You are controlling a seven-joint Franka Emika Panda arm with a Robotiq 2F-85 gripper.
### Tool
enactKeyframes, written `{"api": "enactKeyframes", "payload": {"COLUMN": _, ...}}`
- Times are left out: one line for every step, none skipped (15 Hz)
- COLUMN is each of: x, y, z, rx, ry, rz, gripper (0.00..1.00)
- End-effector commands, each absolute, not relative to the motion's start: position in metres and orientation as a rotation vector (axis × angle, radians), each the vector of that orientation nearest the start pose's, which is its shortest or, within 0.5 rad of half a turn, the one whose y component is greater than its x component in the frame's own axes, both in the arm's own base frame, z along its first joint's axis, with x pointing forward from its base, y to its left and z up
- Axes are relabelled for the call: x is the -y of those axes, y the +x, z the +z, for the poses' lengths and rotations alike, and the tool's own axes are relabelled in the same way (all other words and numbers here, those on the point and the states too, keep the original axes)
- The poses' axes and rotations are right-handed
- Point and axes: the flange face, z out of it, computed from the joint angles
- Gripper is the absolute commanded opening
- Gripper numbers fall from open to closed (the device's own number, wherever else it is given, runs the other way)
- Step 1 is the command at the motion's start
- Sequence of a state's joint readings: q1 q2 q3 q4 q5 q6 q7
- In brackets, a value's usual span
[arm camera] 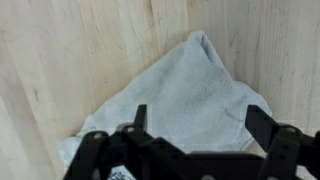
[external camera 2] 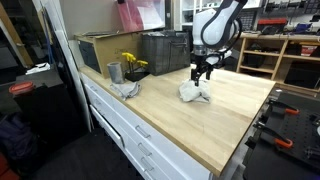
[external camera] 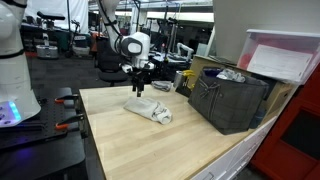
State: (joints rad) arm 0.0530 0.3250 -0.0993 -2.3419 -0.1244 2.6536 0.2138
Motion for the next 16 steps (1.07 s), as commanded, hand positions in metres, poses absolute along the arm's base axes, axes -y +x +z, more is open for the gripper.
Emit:
{"api": "enactKeyframes", "payload": {"x": 0.014, "y": 0.518, "z": 0.192, "rx": -0.015, "ry": -3.204, "rz": 0.043, "gripper": 1.0}}
{"api": "enactKeyframes", "payload": {"x": 0.005, "y": 0.52, "z": 0.189, "rx": 0.07, "ry": -3.184, "rz": 0.039, "gripper": 1.0}}
{"api": "enactKeyframes", "payload": {"x": -0.003, "y": 0.521, "z": 0.187, "rx": 0.159, "ry": -3.172, "rz": 0.029, "gripper": 1.0}}
{"api": "enactKeyframes", "payload": {"x": -0.011, "y": 0.522, "z": 0.184, "rx": 0.256, "ry": -3.159, "rz": 0.034, "gripper": 1.0}}
{"api": "enactKeyframes", "payload": {"x": -0.017, "y": 0.524, "z": 0.177, "rx": 0.344, "ry": -3.169, "rz": 0.064, "gripper": 1.0}}
{"api": "enactKeyframes", "payload": {"x": -0.021, "y": 0.525, "z": 0.172, "rx": 0.404, "ry": -3.16, "rz": 0.068, "gripper": 1.0}}
{"api": "enactKeyframes", "payload": {"x": -0.022, "y": 0.528, "z": 0.165, "rx": 0.461, "ry": -3.167, "rz": 0.087, "gripper": 1.0}}
{"api": "enactKeyframes", "payload": {"x": -0.021, "y": 0.53, "z": 0.16, "rx": 0.505, "ry": -3.17, "rz": 0.098, "gripper": 1.0}}
{"api": "enactKeyframes", "payload": {"x": -0.018, "y": 0.533, "z": 0.156, "rx": 0.544, "ry": -3.176, "rz": 0.105, "gripper": 1.0}}
{"api": "enactKeyframes", "payload": {"x": -0.016, "y": 0.535, "z": 0.152, "rx": 0.573, "ry": -3.179, "rz": 0.114, "gripper": 1.0}}
{"api": "enactKeyframes", "payload": {"x": -0.011, "y": 0.537, "z": 0.148, "rx": 0.599, "ry": -3.183, "rz": 0.118, "gripper": 1.0}}
{"api": "enactKeyframes", "payload": {"x": -0.007, "y": 0.54, "z": 0.143, "rx": 0.612, "ry": -3.188, "rz": 0.123, "gripper": 1.0}}
{"api": "enactKeyframes", "payload": {"x": -0.004, "y": 0.542, "z": 0.14, "rx": 0.623, "ry": -3.189, "rz": 0.125, "gripper": 1.0}}
{"api": "enactKeyframes", "payload": {"x": -0.002, "y": 0.544, "z": 0.135, "rx": 0.626, "ry": -3.191, "rz": 0.126, "gripper": 1.0}}
{"api": "enactKeyframes", "payload": {"x": -0.002, "y": 0.546, "z": 0.131, "rx": 0.638, "ry": -3.193, "rz": 0.132, "gripper": 1.0}}
{"api": "enactKeyframes", "payload": {"x": -0.004, "y": 0.547, "z": 0.126, "rx": 0.656, "ry": -3.184, "rz": 0.14, "gripper": 1.0}}
